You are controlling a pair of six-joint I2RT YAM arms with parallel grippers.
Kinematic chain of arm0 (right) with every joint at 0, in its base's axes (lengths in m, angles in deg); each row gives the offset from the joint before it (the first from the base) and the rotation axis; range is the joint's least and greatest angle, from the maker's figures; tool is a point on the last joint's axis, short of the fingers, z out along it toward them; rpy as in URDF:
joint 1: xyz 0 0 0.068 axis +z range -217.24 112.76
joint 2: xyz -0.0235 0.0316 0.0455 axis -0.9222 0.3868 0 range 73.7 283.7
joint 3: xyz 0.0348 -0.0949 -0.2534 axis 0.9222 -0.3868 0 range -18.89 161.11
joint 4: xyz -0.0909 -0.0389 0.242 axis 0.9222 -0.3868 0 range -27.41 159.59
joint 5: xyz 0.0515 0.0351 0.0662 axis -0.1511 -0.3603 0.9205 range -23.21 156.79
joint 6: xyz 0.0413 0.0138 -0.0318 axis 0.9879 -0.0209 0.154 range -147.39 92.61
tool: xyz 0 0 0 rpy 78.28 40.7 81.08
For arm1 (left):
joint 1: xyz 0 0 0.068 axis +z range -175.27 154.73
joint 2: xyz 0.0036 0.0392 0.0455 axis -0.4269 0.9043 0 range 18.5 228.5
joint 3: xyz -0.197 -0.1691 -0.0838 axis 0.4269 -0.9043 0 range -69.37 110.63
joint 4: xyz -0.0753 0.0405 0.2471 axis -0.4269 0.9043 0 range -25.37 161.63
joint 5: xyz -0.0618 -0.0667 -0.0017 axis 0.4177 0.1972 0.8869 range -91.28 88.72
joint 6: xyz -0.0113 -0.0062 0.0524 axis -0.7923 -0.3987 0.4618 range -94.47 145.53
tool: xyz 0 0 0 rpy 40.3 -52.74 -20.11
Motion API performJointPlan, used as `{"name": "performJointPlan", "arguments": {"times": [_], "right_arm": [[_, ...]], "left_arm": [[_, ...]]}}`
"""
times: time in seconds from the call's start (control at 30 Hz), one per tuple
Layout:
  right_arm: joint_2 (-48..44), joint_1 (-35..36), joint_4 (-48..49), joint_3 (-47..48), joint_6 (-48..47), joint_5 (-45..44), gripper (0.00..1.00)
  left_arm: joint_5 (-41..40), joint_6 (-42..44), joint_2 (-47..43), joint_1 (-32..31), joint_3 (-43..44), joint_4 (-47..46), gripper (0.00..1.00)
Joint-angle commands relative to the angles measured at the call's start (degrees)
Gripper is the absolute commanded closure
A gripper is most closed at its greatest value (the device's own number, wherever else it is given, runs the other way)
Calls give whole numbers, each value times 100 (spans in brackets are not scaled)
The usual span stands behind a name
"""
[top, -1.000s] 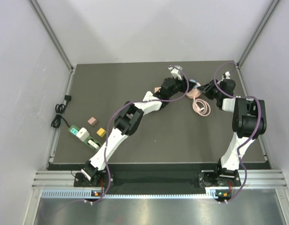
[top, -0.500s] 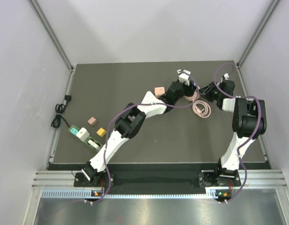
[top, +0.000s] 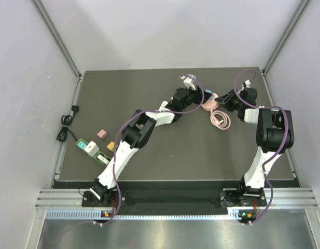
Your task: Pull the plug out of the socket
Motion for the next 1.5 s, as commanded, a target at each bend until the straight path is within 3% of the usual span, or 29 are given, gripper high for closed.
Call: {"name": "performJointPlan", "arguments": {"times": [0.0, 0.1, 0.3, 0.5, 0.63, 0.9, 1.13, 1.2, 1.33, 1.37, 1.47], "right_arm": [[77, -132, -395, -34, -245, -789, 100], [68, -132, -430, -43, -237, -833, 100], [42, -132, -474, -52, -219, -930, 100], [7, -175, -439, -105, -158, -974, 100], [-89, -298, -308, -271, -44, -1018, 100], [-152, -562, 176, -650, 299, -913, 100], [-81, -580, 176, -588, 299, -825, 100], [-72, -580, 176, -579, 291, -816, 100], [-64, -580, 176, -553, 291, -816, 100], [-55, -580, 176, -553, 291, -807, 100], [-55, -580, 185, -535, 291, -834, 100]], "left_arm": [[-462, 930, -630, -87, 73, -177, 100], [-1305, 2409, -859, -622, 284, 640, 100], [-1661, 3109, -921, -878, 381, 845, 100], [-977, 1899, -956, -511, 100, 397, 100], [-1352, 1712, -1105, -325, -110, 589, 100], [-2388, 2142, -1159, -211, 231, 2423, 100], [-2847, 2160, -1193, -114, 294, 3165, 99], [-2795, 2186, -1255, -97, 188, 3130, 94], [-2759, 2292, -1343, -97, 4, 3078, 66], [-2751, 2301, -1360, -88, -14, 3051, 38], [-2523, 2318, -1483, -61, -85, 2946, 19]]}}
